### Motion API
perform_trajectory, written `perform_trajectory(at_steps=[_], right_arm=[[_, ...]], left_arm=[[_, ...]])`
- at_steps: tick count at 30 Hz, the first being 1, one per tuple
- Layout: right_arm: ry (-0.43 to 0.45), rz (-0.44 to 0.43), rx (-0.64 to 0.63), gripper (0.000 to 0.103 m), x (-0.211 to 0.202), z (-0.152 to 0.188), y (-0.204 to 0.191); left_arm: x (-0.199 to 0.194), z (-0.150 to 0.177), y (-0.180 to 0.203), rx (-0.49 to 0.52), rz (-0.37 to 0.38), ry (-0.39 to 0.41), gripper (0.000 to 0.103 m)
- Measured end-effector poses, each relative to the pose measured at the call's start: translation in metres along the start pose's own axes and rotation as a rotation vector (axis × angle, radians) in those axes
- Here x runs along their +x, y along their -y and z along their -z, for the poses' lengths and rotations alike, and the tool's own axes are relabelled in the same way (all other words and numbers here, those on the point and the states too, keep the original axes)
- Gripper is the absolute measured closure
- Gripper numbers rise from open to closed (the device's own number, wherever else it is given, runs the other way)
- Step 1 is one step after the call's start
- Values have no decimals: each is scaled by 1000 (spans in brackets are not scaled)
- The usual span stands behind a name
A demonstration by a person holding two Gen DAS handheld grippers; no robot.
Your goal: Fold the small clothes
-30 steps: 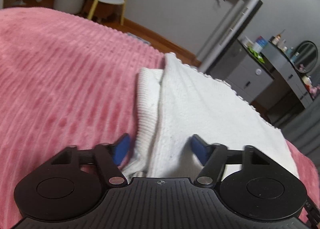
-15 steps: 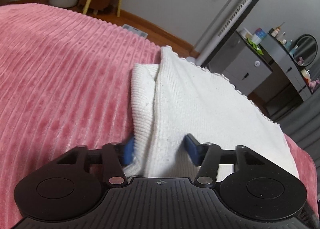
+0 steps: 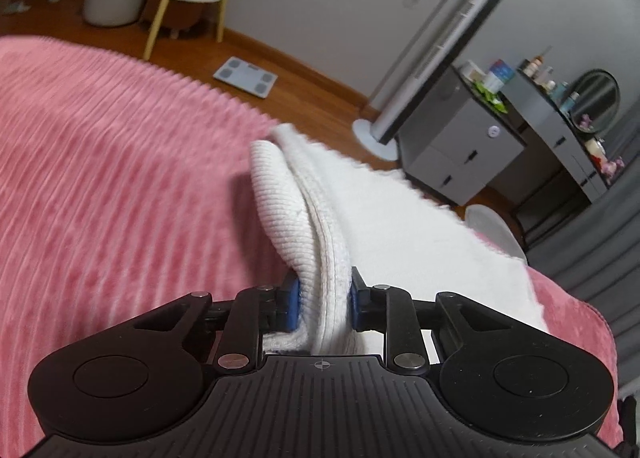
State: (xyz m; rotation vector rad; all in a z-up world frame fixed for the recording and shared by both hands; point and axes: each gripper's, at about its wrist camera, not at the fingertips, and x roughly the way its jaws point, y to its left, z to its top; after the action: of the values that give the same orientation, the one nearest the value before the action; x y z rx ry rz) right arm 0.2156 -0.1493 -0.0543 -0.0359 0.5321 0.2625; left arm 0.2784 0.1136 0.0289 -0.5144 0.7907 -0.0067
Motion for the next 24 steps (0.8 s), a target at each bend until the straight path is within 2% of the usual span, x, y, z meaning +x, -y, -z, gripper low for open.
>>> perform_trajectory(at_steps=[3, 6, 10, 12, 14, 17, 20, 21, 24], right_arm=[[29, -26, 99, 94, -8, -3, 14], [67, 35, 170, 93, -15, -9, 33], [82, 75, 303, 93, -20, -9, 67], [71, 77, 359, 93, -19, -5, 81], [54, 56, 410, 93, -15, -1, 91], [40, 27, 431, 93, -10, 5, 97], [37, 15, 430, 93, -5, 4, 100], [37, 12, 438, 93, -5, 3, 101], [33, -5, 489, 93, -5, 2, 107]], left_arm=[[-4, -2, 36, 67, 15, 12, 77], [-1, 4, 82, 166, 53, 8, 77], [22, 31, 135, 284, 87, -30, 76], [39, 49, 149, 325, 85, -63, 70], [55, 67, 153, 351, 77, -103, 62], [41, 83, 149, 395, 86, -67, 57], [1, 88, 122, 272, 140, -32, 42], [-11, 92, 113, 248, 135, -6, 41], [-30, 110, 91, 290, 10, 63, 40]])
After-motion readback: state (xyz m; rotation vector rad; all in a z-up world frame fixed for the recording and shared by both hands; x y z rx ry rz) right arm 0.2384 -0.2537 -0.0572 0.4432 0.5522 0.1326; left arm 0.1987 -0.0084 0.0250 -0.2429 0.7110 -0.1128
